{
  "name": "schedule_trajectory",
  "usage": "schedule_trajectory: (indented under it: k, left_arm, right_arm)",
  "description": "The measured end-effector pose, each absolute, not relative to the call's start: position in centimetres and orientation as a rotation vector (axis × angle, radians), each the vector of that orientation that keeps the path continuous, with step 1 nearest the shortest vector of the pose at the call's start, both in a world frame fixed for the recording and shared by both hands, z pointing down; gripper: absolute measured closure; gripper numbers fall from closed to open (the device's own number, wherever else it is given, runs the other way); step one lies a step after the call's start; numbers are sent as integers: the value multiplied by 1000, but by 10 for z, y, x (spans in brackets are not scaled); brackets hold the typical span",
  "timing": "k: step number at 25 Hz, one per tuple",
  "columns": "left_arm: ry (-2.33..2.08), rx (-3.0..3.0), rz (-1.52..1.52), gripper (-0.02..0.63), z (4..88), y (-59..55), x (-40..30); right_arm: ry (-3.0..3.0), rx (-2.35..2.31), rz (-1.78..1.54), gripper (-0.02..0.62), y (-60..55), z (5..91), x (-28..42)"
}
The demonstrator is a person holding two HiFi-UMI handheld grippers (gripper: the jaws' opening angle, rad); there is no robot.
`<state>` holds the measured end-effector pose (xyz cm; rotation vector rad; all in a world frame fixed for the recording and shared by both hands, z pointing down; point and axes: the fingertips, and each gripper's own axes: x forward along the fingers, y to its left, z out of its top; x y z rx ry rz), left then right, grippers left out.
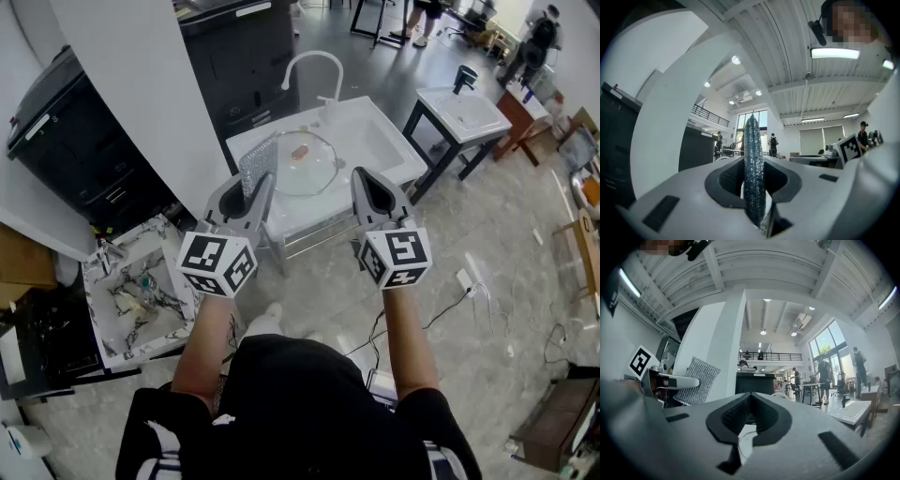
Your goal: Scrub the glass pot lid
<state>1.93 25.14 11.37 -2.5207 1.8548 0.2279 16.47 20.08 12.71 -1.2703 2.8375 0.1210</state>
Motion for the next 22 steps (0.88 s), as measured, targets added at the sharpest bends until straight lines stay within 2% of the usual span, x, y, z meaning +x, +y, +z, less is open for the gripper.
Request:
schedule_trajectory:
  k: [14,22]
  left_arm:
    - [1837,-2544,208,531,116,237,8]
    - [1799,-2590,225,531,121,203,-18]
  right_arm:
    - [2810,-1300,90,601,191,132,156]
    - [2843,-1336,83,601,158,145,123]
